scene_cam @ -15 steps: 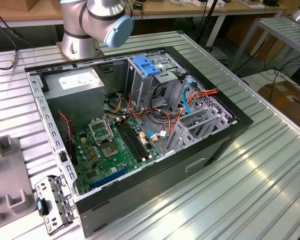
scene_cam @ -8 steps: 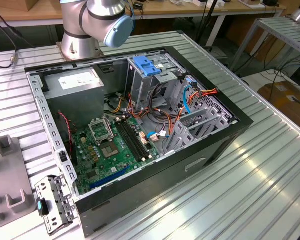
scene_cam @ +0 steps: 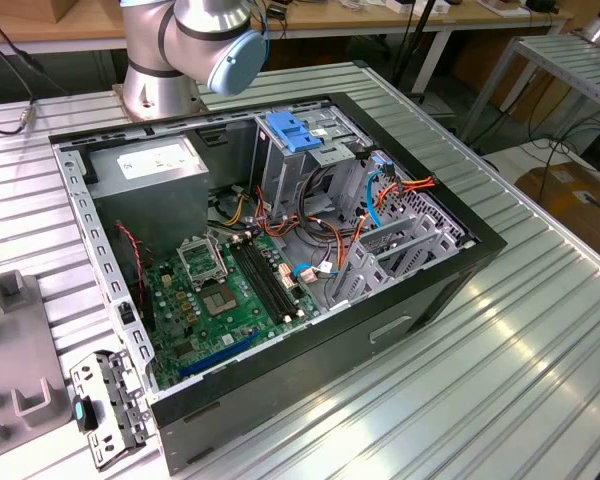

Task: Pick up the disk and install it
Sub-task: 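Pick up the disk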

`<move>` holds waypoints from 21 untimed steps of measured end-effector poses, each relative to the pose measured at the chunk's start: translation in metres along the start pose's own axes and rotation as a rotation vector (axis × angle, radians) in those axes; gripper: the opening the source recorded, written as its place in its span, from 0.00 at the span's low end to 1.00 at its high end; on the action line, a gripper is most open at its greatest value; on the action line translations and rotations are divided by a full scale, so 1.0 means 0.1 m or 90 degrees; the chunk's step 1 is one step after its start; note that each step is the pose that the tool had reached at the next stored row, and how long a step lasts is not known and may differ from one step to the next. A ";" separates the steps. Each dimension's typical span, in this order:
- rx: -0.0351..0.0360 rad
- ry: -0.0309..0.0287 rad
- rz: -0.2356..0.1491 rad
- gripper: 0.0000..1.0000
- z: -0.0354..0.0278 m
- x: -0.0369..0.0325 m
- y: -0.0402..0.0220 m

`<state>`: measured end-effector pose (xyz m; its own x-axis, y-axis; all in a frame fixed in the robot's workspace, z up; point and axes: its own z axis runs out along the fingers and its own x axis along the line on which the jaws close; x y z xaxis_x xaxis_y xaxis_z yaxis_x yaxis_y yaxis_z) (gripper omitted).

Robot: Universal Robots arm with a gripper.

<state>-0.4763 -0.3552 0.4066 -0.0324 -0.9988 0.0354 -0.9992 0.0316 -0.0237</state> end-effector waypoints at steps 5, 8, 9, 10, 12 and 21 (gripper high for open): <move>-0.0001 0.0000 0.000 0.37 -0.060 0.002 -0.002; -0.0001 0.0000 0.000 0.37 -0.078 0.003 -0.002; -0.0001 0.0000 0.000 0.37 -0.084 0.003 -0.003; -0.0001 0.0000 0.000 0.37 -0.088 0.003 -0.003; -0.0001 0.0000 0.000 0.37 -0.101 0.004 -0.005; -0.0026 0.0001 0.000 0.37 -0.253 0.009 -0.016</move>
<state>-0.4753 -0.3552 0.4319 -0.0323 -0.9988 0.0355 -0.9993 0.0316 -0.0195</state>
